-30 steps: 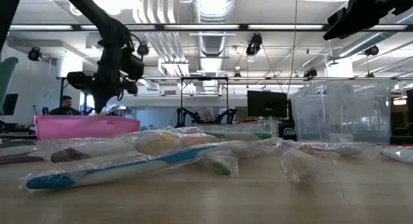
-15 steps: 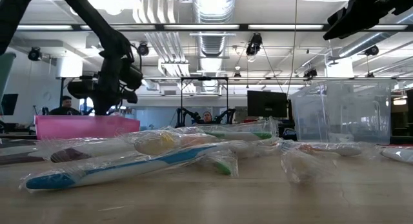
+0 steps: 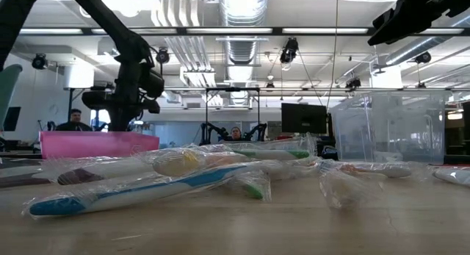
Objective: Pick & Place Toothbrushes
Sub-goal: Put the orange toothbrush into the pink bin, then put the green toothbrush into the green bin
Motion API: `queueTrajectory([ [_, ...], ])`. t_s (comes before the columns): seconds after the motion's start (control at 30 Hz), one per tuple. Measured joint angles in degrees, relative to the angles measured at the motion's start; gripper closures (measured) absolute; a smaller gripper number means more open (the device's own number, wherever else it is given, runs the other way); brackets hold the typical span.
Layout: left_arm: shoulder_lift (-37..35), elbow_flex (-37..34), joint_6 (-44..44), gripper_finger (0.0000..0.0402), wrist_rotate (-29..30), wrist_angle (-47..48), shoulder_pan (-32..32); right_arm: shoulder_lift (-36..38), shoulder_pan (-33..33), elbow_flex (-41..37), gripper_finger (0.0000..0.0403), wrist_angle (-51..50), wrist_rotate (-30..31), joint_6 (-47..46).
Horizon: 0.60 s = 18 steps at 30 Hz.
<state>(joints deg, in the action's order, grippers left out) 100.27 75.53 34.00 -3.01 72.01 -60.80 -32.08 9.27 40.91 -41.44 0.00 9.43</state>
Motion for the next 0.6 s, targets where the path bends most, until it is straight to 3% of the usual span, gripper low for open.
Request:
queueTrajectory([
  [0.3,0.0,0.7,-2.2,0.0309,-0.1,2.4,0.0,0.0,0.0,0.0,0.0394,0.0,0.0,0.0],
  [0.6,-0.4,7.4,-6.3,0.0297,-0.2,11.8,0.9,0.0,0.0,0.0,0.0394,0.0,0.0,0.0],
])
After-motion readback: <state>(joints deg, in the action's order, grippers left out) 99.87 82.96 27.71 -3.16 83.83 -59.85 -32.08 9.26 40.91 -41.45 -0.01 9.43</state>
